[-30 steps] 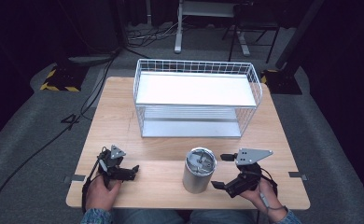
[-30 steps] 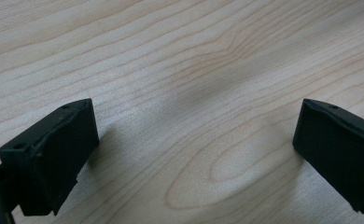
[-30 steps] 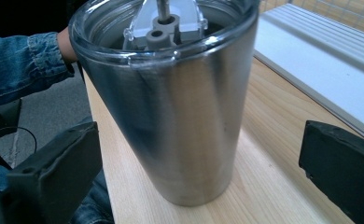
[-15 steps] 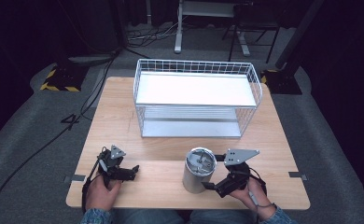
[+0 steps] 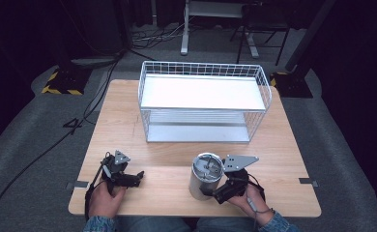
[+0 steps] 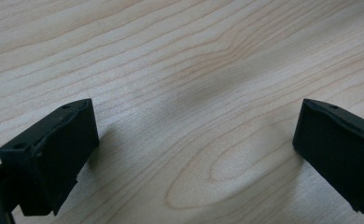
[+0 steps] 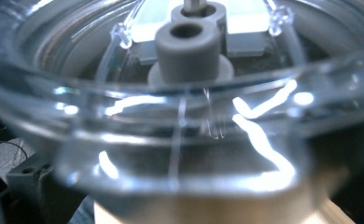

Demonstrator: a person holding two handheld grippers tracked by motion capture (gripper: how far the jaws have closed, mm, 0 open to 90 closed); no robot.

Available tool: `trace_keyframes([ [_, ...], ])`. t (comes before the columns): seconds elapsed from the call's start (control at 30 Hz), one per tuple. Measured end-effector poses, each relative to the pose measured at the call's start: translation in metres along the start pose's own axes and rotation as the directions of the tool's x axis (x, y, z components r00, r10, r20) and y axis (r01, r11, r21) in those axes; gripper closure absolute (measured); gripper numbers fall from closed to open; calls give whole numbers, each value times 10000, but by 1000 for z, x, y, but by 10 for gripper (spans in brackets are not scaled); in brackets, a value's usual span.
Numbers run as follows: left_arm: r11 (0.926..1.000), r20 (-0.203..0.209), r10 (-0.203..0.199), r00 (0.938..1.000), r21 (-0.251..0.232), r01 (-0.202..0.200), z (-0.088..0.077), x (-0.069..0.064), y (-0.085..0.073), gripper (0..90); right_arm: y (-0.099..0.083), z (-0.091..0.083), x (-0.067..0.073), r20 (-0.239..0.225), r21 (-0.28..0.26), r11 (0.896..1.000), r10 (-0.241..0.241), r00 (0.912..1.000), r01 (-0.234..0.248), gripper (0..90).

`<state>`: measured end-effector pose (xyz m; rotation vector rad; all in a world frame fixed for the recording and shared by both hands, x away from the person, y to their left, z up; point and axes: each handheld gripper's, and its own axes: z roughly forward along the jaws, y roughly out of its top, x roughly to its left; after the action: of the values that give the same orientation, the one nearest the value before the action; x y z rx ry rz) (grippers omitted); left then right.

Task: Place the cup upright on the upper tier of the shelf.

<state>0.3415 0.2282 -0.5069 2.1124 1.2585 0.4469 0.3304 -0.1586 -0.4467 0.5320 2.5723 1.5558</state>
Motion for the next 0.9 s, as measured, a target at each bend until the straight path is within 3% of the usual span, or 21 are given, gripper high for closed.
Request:
trace_keyframes([
  [0.63,10000,-3,3,10000,1,-3,0,0,0,6,-4,8,0,30,-502,9984,-241,9997,242,16],
  [0.9,10000,-2,2,10000,2,-2,0,0,0,6,0,7,5,359,-463,9966,-662,9972,678,33],
])
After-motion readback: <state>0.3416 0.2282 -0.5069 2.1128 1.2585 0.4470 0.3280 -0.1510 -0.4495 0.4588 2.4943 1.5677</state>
